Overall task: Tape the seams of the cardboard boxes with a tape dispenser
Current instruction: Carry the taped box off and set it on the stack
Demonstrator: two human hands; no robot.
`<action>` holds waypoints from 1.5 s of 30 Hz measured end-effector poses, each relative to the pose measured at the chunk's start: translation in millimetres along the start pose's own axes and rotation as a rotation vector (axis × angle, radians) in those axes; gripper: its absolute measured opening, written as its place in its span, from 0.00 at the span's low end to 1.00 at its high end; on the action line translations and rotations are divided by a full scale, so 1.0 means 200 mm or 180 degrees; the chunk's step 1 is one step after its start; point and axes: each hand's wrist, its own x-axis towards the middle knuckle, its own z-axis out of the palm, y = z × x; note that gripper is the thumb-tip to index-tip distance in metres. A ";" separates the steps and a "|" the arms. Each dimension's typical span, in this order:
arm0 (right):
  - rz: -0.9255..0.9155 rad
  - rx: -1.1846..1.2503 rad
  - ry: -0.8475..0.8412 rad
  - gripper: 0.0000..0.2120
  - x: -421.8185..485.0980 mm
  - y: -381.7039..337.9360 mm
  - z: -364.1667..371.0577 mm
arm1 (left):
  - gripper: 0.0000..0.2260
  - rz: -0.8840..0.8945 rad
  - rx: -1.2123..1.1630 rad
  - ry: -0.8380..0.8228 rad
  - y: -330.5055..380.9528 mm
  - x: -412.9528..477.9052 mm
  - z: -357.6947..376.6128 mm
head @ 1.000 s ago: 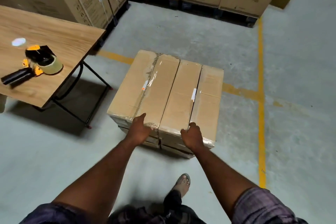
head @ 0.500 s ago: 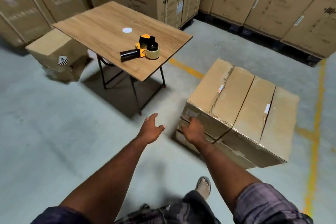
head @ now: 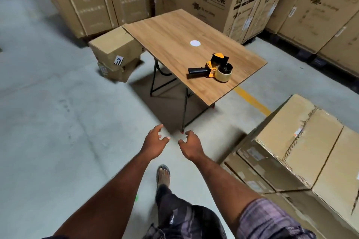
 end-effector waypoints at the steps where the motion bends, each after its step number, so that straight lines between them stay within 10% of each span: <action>1: -0.0027 -0.0053 -0.0017 0.22 0.07 -0.06 0.03 | 0.27 -0.0036 -0.0017 0.0041 -0.01 0.07 -0.06; 45: -0.0417 -0.0276 -0.0119 0.22 3.33 -3.37 1.28 | 0.26 -0.0080 -0.0171 0.0521 0.04 3.59 -3.22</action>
